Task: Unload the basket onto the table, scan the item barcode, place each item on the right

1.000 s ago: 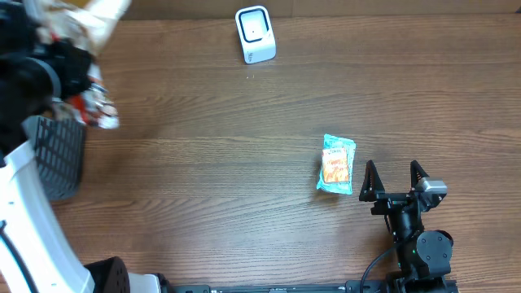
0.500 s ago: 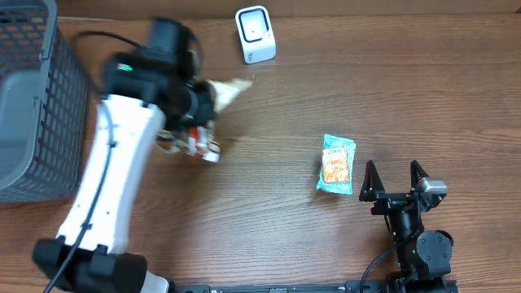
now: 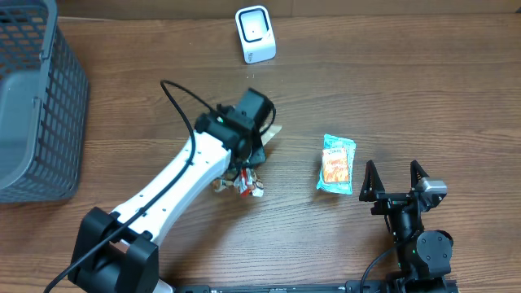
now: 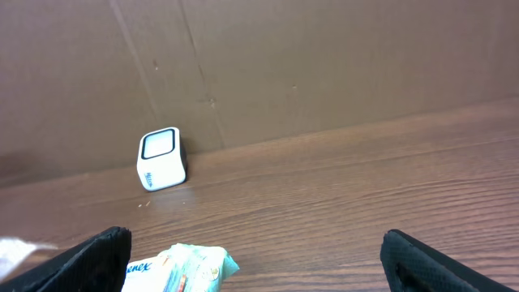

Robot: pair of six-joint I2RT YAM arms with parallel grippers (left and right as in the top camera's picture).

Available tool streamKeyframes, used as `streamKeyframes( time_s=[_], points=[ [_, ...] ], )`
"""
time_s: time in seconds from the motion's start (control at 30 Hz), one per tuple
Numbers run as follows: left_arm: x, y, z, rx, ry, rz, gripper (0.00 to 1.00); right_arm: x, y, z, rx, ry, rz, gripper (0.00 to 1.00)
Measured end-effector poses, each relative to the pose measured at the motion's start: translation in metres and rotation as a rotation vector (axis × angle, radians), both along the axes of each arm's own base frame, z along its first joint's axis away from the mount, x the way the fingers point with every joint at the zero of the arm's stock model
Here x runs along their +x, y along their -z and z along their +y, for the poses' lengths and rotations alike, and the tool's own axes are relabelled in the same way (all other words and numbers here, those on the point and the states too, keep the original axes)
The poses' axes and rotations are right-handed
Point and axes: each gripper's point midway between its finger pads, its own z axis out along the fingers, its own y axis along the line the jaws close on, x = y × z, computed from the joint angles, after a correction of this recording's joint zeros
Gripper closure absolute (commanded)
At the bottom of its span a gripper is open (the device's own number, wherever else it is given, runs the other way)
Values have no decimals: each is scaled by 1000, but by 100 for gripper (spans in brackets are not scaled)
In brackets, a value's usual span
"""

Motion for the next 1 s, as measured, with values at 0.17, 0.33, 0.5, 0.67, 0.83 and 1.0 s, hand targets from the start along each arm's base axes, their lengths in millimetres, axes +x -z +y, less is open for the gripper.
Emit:
streamKeyframes(
  time_s=[0.17,0.33,0.5,0.67,0.83,1.0],
  points=[
    [3,22,6,17,-54,-43,96,0,0,0,0,0,0,0],
    [11,35,7,9,-76,-96,76,0,0,0,0,0,0,0],
    [13,40,15,39,-97,-120,39,0,0,0,0,0,0,0],
    [14,43,18,65,-83,-123,21,0,0,0,0,0,0,0],
    [12,48,21,110,-13,-107,20,0,0,0,0,0,0,0],
    [6,31,28,178,53,-57,19,0,0,0,0,0,1,0]
  ],
)
